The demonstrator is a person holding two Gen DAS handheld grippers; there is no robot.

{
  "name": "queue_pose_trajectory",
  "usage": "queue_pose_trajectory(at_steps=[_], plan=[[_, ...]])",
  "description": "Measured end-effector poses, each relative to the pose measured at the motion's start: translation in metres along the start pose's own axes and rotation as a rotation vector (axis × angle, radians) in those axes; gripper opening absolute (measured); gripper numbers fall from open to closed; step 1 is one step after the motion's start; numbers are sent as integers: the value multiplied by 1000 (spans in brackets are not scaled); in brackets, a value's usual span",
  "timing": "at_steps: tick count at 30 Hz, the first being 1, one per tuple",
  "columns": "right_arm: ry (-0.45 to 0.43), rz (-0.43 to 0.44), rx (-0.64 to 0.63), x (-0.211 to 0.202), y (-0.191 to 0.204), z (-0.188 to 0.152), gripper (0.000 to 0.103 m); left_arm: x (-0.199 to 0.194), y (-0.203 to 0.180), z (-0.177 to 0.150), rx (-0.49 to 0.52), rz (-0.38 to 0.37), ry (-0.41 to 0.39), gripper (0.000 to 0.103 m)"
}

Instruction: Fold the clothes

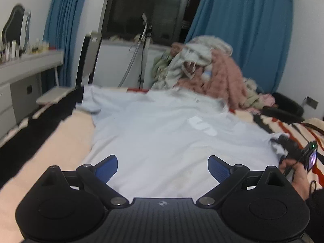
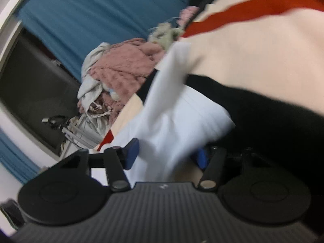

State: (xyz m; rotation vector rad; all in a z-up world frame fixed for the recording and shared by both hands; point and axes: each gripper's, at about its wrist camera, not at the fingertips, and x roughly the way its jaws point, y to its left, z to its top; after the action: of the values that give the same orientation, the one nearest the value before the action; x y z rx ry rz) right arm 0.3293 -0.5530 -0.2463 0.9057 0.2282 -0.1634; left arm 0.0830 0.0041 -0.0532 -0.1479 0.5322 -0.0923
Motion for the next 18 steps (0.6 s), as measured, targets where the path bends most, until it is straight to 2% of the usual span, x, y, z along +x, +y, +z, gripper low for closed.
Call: queue_pose_trajectory(at_steps=[1, 2, 3, 4, 5, 6, 9, 11, 13, 18], plan=[[-4, 3, -14, 10, 2, 2, 55, 5, 2, 2, -8, 4, 4, 97], [-9, 4, -28, 19, 5, 5, 48, 8, 5, 1, -11, 4, 11, 97], [-10, -3, -40, 24, 9, 7, 37, 10, 8, 1, -13, 3, 18, 97], [-9, -30, -67, 29, 16, 9, 31, 12, 11, 1, -15, 1, 24, 97], [-9, -59, -96, 33, 24, 12, 17, 14, 14, 0, -18, 0, 31, 97], [-14, -92, -138, 36, 34, 13, 10, 16, 17, 0, -20, -1, 37, 97], [-44, -170, -269, 32, 78, 19, 8, 22, 25, -1, -27, -4, 57, 96], [-75, -178, -385, 21, 120, 7, 8, 26, 31, -2, -31, -6, 71, 96], [-106, -184, -503, 11, 162, -6, 8, 16, 42, -1, -50, 24, 44, 96], [-184, -197, -798, -16, 268, -38, 7, -9, 78, 9, -169, 18, 1, 96]])
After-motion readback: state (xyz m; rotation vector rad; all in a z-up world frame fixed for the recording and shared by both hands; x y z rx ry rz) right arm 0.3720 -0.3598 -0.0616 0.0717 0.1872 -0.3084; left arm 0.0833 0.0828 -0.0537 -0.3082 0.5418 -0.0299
